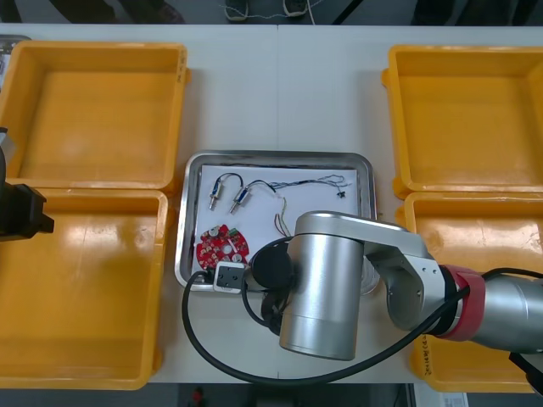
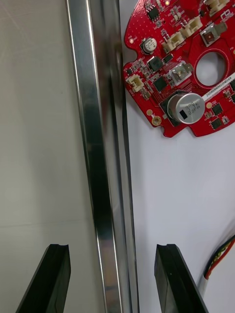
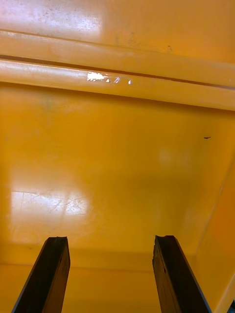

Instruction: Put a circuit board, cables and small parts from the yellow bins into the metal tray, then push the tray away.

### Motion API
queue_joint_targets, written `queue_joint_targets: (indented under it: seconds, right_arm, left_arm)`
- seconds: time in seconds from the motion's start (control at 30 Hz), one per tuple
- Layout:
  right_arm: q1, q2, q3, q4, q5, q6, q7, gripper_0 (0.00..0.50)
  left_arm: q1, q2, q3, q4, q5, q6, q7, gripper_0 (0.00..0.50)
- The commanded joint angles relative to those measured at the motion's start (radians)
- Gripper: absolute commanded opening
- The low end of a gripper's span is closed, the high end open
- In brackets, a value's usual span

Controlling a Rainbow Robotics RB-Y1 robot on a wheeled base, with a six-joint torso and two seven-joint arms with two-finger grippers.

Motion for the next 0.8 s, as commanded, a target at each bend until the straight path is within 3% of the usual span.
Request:
queue_joint_targets:
  seconds: [0.03,0.2,0.6,0.67,0.73,0.8]
  right_arm:
    - [-0.036,0.047,0.025,0.029,0.018,-0.025,0.046,0.500]
    - [-0.039,0.060,0.048,0.066,0.056,-0.053,0.050,0.500]
    - [-0.038,0.058,0.056,0.080,0.056,-0.056,0.050,0.500]
    - [-0.038,0.058,0.056,0.080,0.056,-0.051,0.050,0.410]
    - [-0.038,0.058,0.056,0.081,0.056,-0.045,0.050,0.106]
    - [-0.039,0.055,0.056,0.080,0.056,-0.042,0.050,0.000]
  left_arm:
    - [0.016,0.045,0.031,-0.031,0.008,0.007,-0.109,0.500]
    - [0.016,0.045,0.031,-0.031,0.012,0.005,-0.118,0.500]
    - [0.018,0.042,0.031,-0.031,0.010,-0.023,-0.131,0.500]
    - [0.018,0.042,0.031,-0.031,0.010,-0.023,-0.131,0.500]
    - [0.018,0.042,0.031,-0.031,0.010,-0.023,-0.131,0.500]
    - [0.018,0.042,0.031,-0.031,0.010,-0.023,-0.131,0.500]
